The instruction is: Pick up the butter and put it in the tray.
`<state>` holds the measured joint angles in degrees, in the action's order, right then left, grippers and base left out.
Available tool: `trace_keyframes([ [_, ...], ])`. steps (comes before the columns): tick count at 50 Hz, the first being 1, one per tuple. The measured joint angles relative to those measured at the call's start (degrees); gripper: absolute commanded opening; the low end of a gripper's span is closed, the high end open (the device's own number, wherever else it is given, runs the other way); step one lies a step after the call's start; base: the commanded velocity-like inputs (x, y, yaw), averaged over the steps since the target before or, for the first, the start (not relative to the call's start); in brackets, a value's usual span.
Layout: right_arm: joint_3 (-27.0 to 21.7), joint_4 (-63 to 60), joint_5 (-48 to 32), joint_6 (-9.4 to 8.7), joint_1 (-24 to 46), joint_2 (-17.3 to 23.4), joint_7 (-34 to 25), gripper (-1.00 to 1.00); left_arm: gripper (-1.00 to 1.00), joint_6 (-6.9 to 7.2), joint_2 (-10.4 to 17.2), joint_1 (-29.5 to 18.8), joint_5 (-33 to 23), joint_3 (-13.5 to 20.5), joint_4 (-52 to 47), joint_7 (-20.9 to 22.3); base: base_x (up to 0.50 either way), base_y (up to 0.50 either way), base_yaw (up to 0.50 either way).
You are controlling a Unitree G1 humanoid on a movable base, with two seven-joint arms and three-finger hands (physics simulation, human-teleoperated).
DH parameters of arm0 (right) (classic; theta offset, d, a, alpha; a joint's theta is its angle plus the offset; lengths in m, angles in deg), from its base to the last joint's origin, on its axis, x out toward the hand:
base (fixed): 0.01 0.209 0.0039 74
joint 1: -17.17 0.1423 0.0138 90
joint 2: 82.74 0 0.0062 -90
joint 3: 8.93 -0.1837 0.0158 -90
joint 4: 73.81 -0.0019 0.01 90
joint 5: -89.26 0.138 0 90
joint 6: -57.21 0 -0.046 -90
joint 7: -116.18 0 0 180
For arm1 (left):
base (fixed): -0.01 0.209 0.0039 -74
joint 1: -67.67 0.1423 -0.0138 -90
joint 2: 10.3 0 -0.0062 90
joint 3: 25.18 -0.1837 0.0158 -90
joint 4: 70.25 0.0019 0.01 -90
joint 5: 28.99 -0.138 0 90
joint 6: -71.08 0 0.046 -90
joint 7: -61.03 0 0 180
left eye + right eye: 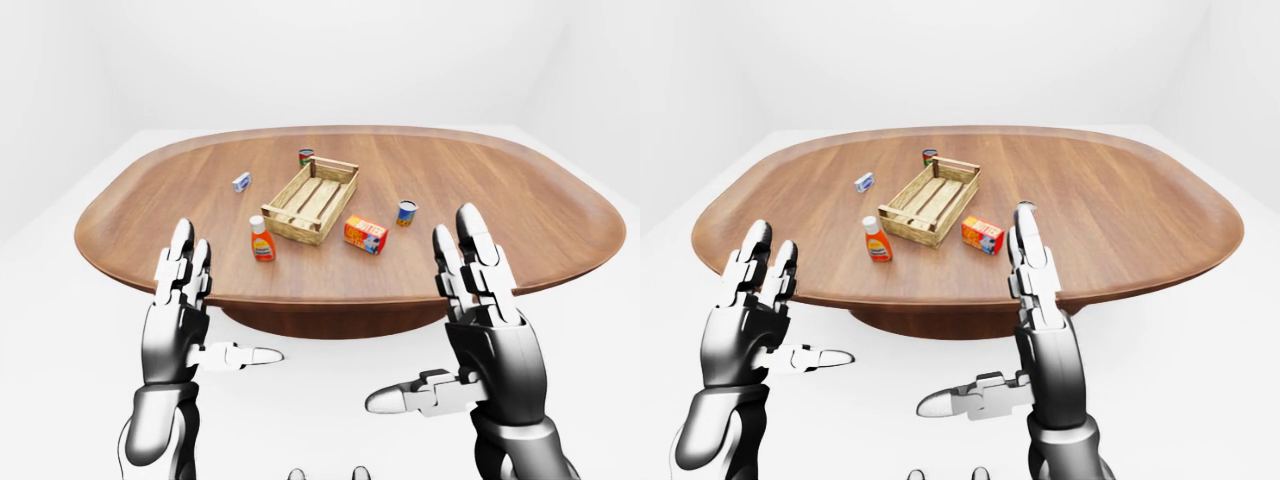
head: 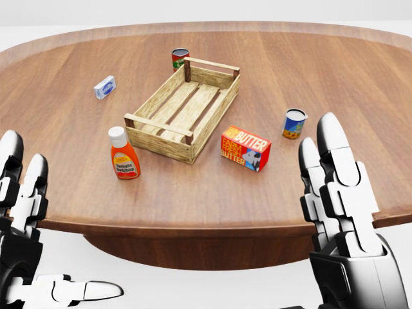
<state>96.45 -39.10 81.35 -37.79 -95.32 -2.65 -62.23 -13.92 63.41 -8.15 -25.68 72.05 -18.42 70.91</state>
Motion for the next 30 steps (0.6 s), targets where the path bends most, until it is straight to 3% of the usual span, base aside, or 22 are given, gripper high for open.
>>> trace_keyframes([
  [6,0.04,0.42,0.44,0.0,-0.24,0.06,0.39,1.0,1.0,0.0,0.02,-0.02,0.07,0.1,-0.09,0.02,0.0,0.49,0.0],
  [16,-0.6,1.11,1.81,0.0,-0.12,-0.46,1.13,1.0,1.0,0.0,0.12,-0.03,0.1,0.25,-0.15,0.0,0.0,0.0,0.0],
  [30,-0.56,0.81,3.8,0.0,-0.94,0.02,0.95,1.0,1.0,0.0,0.09,-0.13,0.2,0.28,0.04,0.0,0.47,0.0,0.0],
])
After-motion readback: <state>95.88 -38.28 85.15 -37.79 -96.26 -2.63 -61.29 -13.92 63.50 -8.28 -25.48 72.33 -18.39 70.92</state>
